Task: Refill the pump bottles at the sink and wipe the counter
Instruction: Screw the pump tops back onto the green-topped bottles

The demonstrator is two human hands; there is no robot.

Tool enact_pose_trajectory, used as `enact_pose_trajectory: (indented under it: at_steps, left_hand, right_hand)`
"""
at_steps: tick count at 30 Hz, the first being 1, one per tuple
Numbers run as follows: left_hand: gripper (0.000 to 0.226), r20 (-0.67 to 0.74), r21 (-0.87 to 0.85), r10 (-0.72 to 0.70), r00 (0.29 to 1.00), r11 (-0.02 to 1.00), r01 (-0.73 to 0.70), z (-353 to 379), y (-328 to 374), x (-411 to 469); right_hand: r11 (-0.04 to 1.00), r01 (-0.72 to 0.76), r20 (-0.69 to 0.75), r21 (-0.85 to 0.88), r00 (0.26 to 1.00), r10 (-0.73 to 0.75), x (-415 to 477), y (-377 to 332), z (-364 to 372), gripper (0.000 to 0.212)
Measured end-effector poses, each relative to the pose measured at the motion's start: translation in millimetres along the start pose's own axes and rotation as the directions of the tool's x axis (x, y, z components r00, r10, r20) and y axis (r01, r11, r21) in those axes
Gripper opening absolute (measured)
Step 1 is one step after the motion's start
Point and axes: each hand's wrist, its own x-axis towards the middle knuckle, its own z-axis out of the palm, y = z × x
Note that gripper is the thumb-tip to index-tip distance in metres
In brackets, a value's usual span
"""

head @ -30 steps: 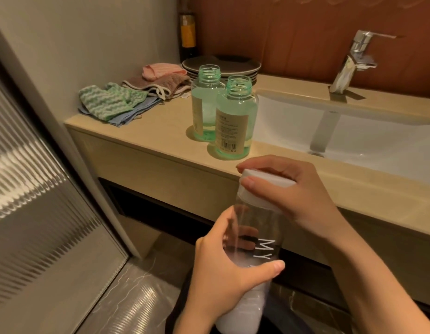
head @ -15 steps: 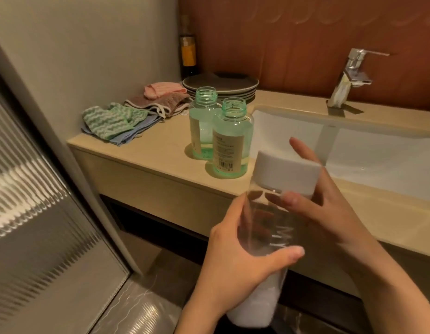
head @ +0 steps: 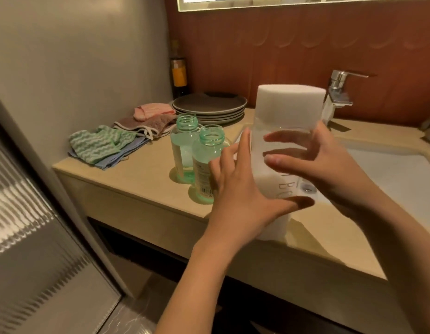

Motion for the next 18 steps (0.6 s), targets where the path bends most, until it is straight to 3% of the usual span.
enact_pose_trajectory:
  at_steps: [2,4,6,8,11,18]
  left_hand:
    - [0.115,-0.07,0.003,0.021,0.997,1.0,-0.021,-1,-8,1]
    - [0.104,-0.256,-0.046,0.011,0.967,0.999,-0.023,1,-23,0]
    - [0.097,-0.469,-0.115,-0.05,0.882,0.993,-0.005,6,-43,2]
    - [0.096,-0.582,-0.13,-0.126,0.803,0.99,0.062,11,-63,6]
    - [0.102,-0.578,-0.078,-0.187,0.794,0.982,0.175,17,-88,16]
    - [0.102,-0.538,0.016,-0.239,0.808,0.956,0.293,26,-105,29]
  right_hand:
    - [1.0,0.009,-0.021,-0.016,1.0,-0.009,13,2,-6,0.081]
    - [1.0,0.01,-0.051,-0.011,0.999,-0.01,25,7,-10,0.086]
    - [1.0,0.009,-0.1,-0.004,0.995,-0.01,40,14,-11,0.085]
    - [1.0,0.014,-0.154,0.009,0.988,-0.013,57,24,-8,0.08]
    - [0.999,0.021,-0.209,0.029,0.978,-0.014,87,45,0,0.077]
    - [0.994,0.086,-0.291,0.066,0.955,-0.063,164,79,27,0.083]
